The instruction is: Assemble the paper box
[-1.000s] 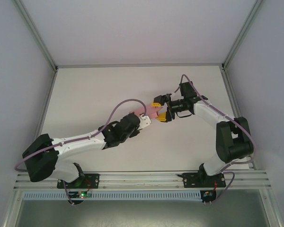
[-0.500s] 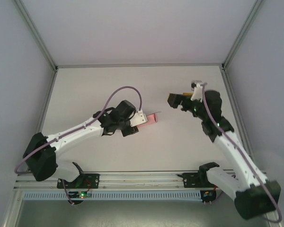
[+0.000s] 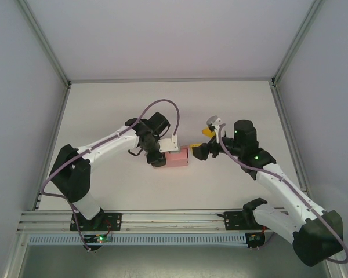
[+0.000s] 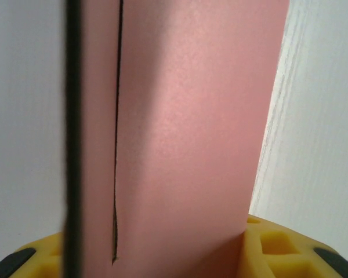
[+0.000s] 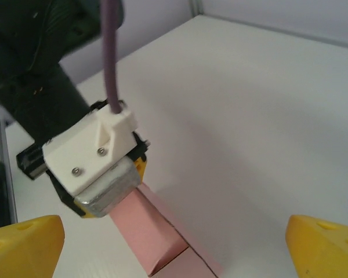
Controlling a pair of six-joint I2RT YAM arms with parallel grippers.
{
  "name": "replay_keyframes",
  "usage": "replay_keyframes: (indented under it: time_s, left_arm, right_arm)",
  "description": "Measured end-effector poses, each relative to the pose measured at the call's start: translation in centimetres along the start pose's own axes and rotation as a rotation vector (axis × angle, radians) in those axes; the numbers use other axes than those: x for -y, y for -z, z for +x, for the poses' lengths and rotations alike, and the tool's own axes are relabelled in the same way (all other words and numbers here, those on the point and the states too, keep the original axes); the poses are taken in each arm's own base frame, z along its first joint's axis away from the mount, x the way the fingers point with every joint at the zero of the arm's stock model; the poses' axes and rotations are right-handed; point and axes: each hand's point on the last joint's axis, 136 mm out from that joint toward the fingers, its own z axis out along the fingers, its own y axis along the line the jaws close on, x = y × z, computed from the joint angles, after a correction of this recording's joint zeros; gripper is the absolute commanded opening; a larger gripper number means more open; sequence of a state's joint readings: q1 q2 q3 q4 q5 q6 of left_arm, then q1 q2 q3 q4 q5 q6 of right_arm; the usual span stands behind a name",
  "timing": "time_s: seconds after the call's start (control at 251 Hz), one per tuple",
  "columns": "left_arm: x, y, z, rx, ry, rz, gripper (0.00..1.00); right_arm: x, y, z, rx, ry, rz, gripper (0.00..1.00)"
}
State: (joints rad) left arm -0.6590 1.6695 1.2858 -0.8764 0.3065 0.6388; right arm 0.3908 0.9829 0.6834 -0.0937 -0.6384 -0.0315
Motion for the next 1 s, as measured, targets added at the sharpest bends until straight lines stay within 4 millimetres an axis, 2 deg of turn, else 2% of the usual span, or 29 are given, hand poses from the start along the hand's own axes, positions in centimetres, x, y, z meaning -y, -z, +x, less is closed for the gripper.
replay_keyframes:
  time_s: [0.06,0.184,0.319,0.459,0.623,0.706,0.762,1.002]
  left_arm:
    - [-0.1,-0.3,0.2,-0.014,-0.001,0.011,0.32]
    - [-0.1,-1.1,0.7,-0.041,0.013,0.032,0.32]
    - [-0.1,-1.2,0.7,-0.042,0.012,0.040,0.32]
    - [0.0,-1.2,0.6,-0.038,0.007,0.045,0.32]
    - [0.0,-1.2,0.5,-0.037,0.000,0.055,0.32]
    - [-0.1,-1.3,0.3,-0.037,0.002,0.060,0.32]
    - [-0.1,-1.3,0.2,-0.036,0.002,0.062,0.32]
    - [-0.2,-1.4,0.1,-0.035,0.007,0.062,0.32]
  right_arm:
    - [-0.4,-0.5,0.5,-0.049,0.042,-0.005,0.87]
    - [-1.3,-1.7,1.7,-0.149,0.117,-0.033,0.85]
    - [-0.4,-2.7,3.3,-0.259,0.137,-0.023,0.79]
    - [0.7,-3.4,5.1,-0.363,0.147,-0.012,0.66]
    - [1.5,-4.4,5.9,-0.437,0.160,-0.028,0.51]
    - [1.8,-4.8,6.2,-0.462,0.152,-0.031,0.31]
    - [2.0,-4.9,6.3,-0.478,0.148,-0.027,0.25]
    - [2.6,-4.5,7.3,-0.544,0.125,0.035,0.22]
